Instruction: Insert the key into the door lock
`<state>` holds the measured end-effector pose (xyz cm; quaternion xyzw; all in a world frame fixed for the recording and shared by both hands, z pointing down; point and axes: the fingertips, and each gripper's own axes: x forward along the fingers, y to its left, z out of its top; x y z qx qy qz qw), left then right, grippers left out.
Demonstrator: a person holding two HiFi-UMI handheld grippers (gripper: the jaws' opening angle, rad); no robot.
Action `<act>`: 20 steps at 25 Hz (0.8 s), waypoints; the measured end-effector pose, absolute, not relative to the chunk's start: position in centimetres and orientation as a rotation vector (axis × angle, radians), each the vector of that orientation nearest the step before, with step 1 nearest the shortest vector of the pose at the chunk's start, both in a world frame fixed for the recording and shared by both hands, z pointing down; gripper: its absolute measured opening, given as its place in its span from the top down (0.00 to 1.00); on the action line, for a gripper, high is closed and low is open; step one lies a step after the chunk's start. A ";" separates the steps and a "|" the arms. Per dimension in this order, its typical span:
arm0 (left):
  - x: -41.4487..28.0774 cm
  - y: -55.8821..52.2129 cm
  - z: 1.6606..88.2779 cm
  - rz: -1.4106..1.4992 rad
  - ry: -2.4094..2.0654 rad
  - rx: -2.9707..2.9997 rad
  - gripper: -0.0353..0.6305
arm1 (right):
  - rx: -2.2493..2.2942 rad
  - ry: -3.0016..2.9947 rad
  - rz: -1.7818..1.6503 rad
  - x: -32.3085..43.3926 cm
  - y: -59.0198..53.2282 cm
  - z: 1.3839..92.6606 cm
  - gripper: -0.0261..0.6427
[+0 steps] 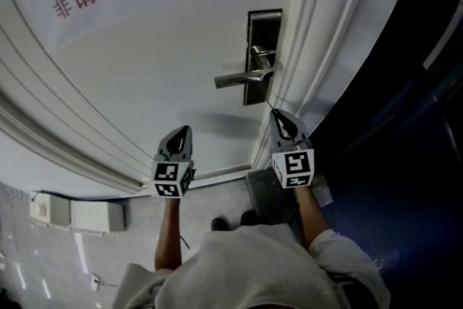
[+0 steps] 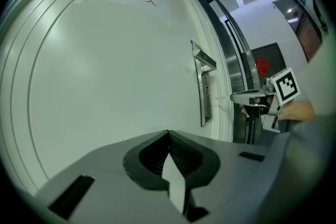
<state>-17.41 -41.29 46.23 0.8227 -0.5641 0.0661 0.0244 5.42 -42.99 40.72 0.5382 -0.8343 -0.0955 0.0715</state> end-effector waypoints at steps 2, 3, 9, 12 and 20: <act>-17.9 -41.3 46.1 0.205 -1.747 2.549 0.92 | 1.625 -2.498 -0.329 5.4 -43.2 39.7 0.92; -18.1 -41.4 46.0 0.204 -1.747 2.551 0.92 | 1.627 -2.493 -0.350 5.4 -43.3 39.2 0.92; -18.0 -41.8 45.5 0.194 -1.739 2.572 0.92 | 1.603 -2.463 -0.471 5.1 -44.0 37.0 0.92; -17.9 -42.0 45.4 0.189 -1.734 2.577 0.92 | 1.578 -2.436 -0.539 4.8 -44.2 36.3 0.92; -18.0 -42.2 45.8 0.177 -1.722 2.565 0.92 | 1.479 -2.312 -0.738 3.7 -44.4 35.9 0.92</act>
